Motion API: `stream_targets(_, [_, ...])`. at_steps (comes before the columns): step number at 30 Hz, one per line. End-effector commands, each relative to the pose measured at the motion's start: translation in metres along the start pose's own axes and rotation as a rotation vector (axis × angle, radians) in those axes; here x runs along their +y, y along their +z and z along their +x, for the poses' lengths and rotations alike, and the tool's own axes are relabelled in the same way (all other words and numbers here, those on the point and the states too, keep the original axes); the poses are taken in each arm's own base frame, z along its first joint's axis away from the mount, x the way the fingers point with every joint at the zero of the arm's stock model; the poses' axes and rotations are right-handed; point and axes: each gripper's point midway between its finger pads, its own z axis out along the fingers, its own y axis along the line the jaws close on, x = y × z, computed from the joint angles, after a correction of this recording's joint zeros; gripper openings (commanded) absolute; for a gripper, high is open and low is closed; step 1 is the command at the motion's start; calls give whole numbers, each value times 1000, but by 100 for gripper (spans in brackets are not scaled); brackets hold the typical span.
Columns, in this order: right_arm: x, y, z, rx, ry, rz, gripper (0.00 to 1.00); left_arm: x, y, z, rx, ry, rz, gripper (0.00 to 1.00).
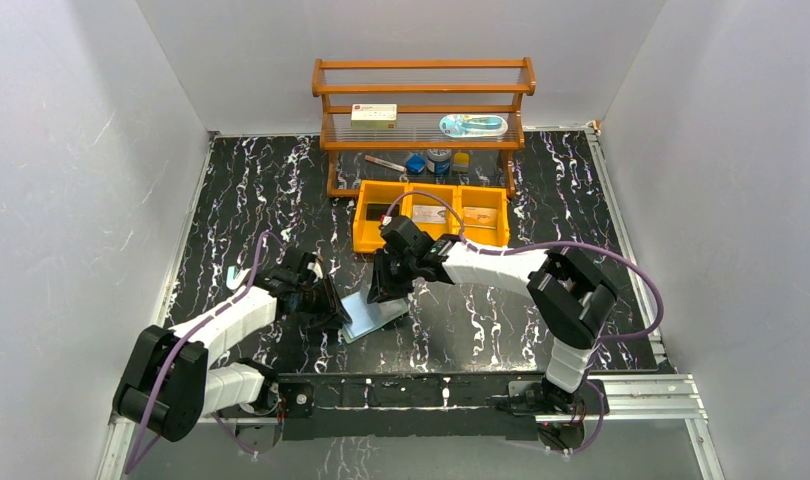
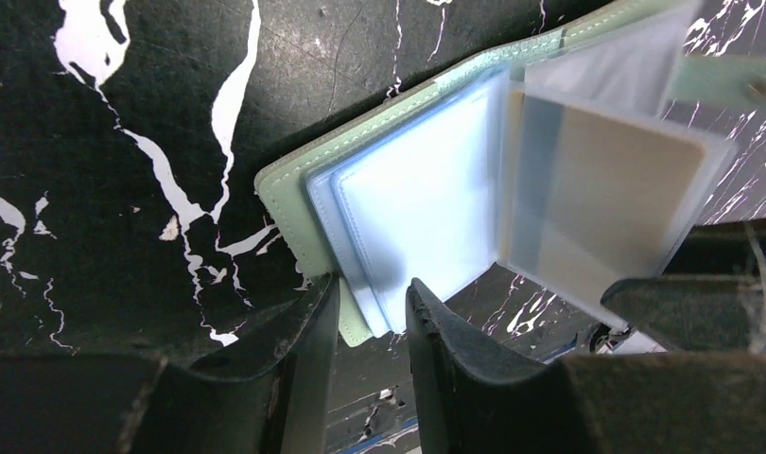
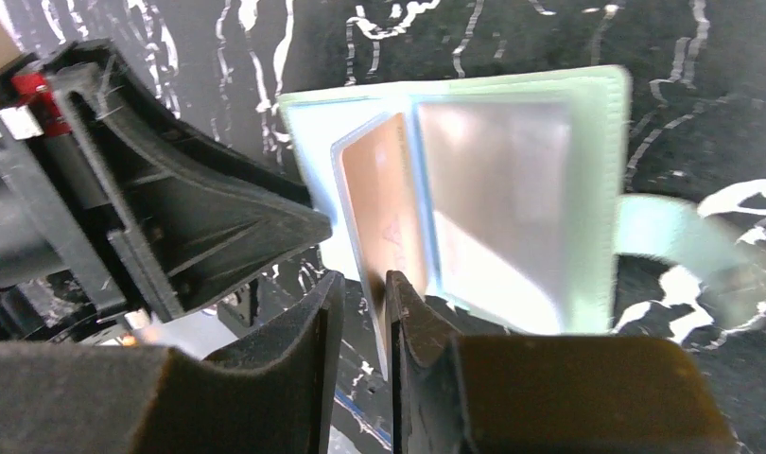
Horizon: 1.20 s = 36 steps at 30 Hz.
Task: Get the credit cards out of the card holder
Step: Remove the credit card from the card holder.
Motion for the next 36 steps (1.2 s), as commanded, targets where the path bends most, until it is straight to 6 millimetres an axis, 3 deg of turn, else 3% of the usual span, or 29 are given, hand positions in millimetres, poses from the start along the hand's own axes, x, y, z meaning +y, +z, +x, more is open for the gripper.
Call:
stream_targets(1, [24,-1,0,3,-14,-101,30,8,5,4,18,10,-35,31])
stream_targets(7, [26,3,3,25,-1,-111,31,9,3,4,13,10,-38,30])
stream_targets(12, [30,10,10,83,0,-137,37,11,-4,-1,-29,-4,-61,30])
stream_targets(18, [24,17,15,107,10,-109,37,11,-13,-7,-90,-26,-63,32])
stream_targets(23, [20,18,16,108,15,-88,36,10,-9,-3,-61,-20,-52,33])
stream_targets(31, [-1,6,-1,12,-18,40,39,3,-12,-7,-72,-8,-29,35])
stream_targets(36, [-12,7,-6,18,21,37,40,-17,-20,-15,-100,25,49,37])
